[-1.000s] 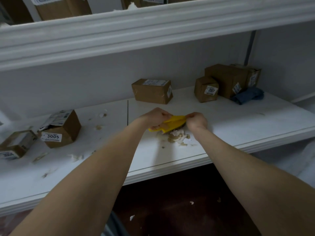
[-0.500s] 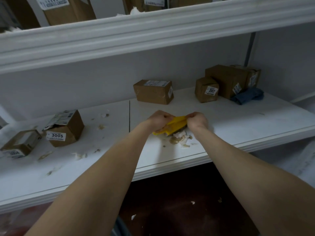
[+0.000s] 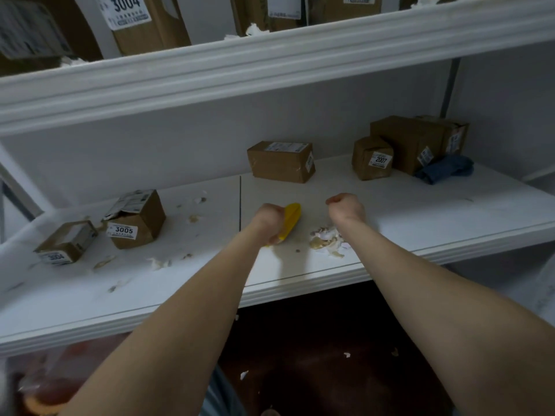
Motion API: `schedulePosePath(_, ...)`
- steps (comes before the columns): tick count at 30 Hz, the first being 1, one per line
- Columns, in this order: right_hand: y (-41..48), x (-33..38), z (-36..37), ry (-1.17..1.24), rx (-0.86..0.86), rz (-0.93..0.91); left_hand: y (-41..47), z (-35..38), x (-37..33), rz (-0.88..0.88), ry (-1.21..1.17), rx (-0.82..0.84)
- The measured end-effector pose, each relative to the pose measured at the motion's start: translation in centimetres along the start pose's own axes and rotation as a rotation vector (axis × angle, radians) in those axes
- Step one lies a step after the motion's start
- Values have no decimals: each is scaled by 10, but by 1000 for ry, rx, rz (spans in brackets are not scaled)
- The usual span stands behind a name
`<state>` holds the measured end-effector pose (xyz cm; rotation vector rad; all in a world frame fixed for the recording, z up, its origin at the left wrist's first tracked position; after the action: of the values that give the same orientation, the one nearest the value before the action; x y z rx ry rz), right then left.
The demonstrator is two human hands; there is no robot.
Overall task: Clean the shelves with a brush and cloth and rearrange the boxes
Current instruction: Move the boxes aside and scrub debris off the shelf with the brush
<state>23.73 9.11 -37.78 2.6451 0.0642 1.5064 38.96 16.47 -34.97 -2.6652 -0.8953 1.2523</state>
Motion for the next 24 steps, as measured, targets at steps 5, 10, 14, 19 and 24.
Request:
schedulePosePath(5, -7, 4, -5, 9, -4, -18, -11, 6, -3, 9, -75, 110)
schedulePosePath(10, -14, 3, -12, 3, -29, -11, -9, -12, 13, -101, 18, -169)
schedulePosePath(14, -18, -1, -12, 15, -30, -2, -25, 7, 12, -75, 61, -132)
schedulePosePath(19, -18, -3, -13, -18, -27, 3, -42, 50, -13, -24, -96, -52)
schedulePosePath(24, -14, 3, -21, -10, -41, 5, -35, 60, -29, -28, -210, -16)
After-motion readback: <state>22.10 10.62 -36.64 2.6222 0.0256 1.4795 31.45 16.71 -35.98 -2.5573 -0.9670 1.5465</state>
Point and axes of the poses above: each hand's wrist, its own y-axis towards the middle knuckle, its own z-axis out of the palm, x = y × z, the point moved 2 cm from there along y, towards the middle knuckle, and after that the axes turned 9 degrees about -z, right-handed, at the moved point
